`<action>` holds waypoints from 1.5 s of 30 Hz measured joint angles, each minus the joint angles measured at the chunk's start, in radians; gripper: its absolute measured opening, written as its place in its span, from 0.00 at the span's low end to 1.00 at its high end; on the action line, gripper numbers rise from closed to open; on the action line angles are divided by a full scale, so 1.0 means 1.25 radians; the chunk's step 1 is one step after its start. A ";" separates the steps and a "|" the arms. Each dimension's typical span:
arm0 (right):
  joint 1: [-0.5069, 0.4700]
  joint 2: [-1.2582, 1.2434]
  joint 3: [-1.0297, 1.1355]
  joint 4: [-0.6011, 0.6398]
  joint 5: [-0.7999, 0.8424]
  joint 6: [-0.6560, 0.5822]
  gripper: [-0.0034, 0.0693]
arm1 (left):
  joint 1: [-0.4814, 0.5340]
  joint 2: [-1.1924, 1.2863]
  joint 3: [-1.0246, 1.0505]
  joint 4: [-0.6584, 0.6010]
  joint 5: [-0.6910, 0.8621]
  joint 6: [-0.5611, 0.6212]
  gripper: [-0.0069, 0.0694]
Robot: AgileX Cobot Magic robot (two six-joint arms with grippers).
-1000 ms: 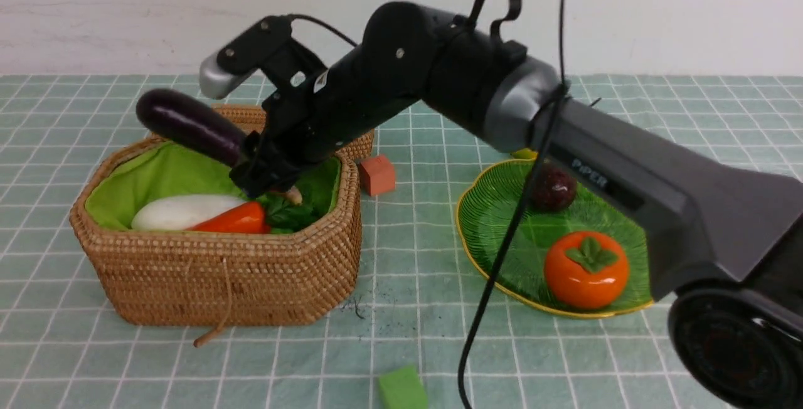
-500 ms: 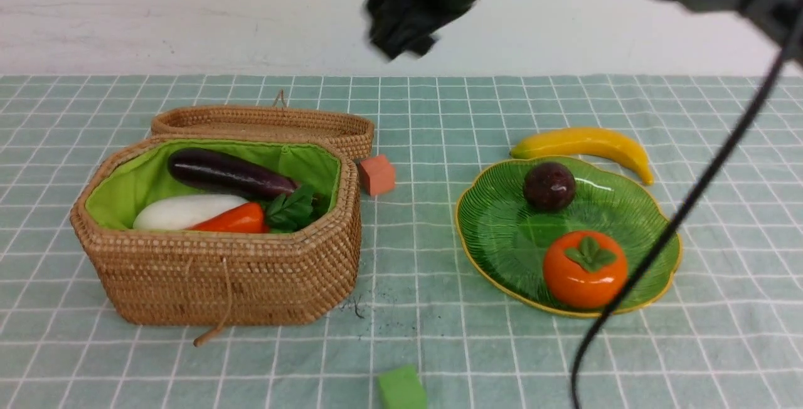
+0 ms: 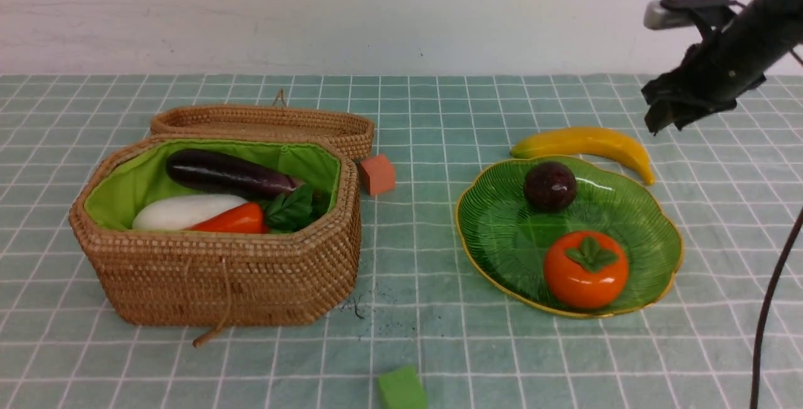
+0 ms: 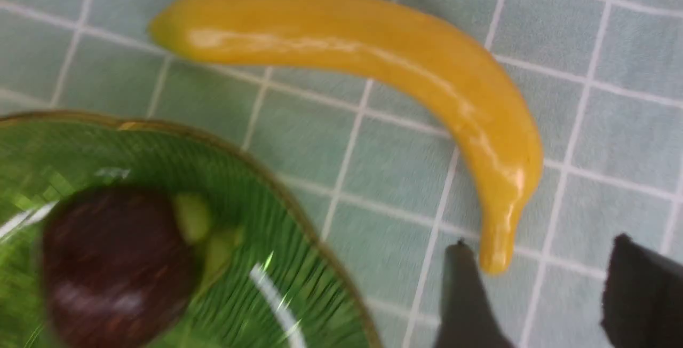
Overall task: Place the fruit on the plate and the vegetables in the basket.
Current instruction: Use the right arm to grab a banana and put it into the right plate
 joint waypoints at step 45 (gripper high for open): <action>0.107 -0.452 0.502 -0.135 0.034 0.506 0.46 | 0.000 0.000 0.000 0.000 -0.046 0.243 0.12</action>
